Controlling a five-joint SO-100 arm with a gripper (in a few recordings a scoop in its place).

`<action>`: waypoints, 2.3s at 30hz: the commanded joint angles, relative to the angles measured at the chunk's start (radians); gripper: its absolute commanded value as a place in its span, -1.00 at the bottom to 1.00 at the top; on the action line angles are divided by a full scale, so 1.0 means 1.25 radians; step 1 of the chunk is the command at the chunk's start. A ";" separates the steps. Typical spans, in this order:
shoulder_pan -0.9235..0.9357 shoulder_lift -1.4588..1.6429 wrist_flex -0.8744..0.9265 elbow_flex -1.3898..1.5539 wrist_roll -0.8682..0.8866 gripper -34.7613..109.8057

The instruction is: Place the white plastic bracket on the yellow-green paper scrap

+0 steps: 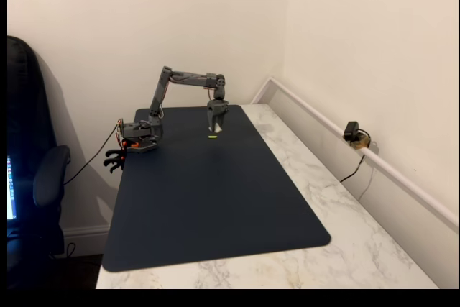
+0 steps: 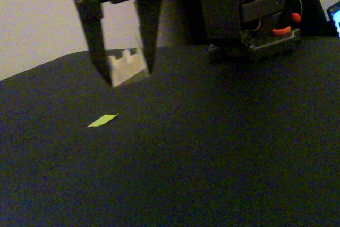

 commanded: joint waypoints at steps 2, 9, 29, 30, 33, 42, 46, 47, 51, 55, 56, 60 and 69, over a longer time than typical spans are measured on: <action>0.065 0.113 -0.023 0.059 -0.007 -0.52; 0.118 0.094 -0.058 0.092 -0.025 -0.52; 0.168 -0.056 -0.077 0.031 -0.079 -0.21; 0.168 -0.050 -0.079 0.033 -0.087 -0.17; 0.166 -0.052 -0.054 0.007 -0.126 -0.09; 0.107 0.011 0.053 -0.044 -0.136 -0.17; 0.039 0.076 0.119 -0.079 -0.134 -0.36; 0.023 0.093 0.133 -0.082 -0.125 -0.43; -0.038 0.174 0.144 -0.061 -0.103 -0.52; -0.123 0.217 0.135 -0.054 -0.129 -0.52; -0.144 0.228 0.125 -0.043 -0.140 -0.52; -0.214 0.263 0.085 0.004 -0.180 -0.52; -0.274 0.442 -0.004 0.169 -0.194 -0.52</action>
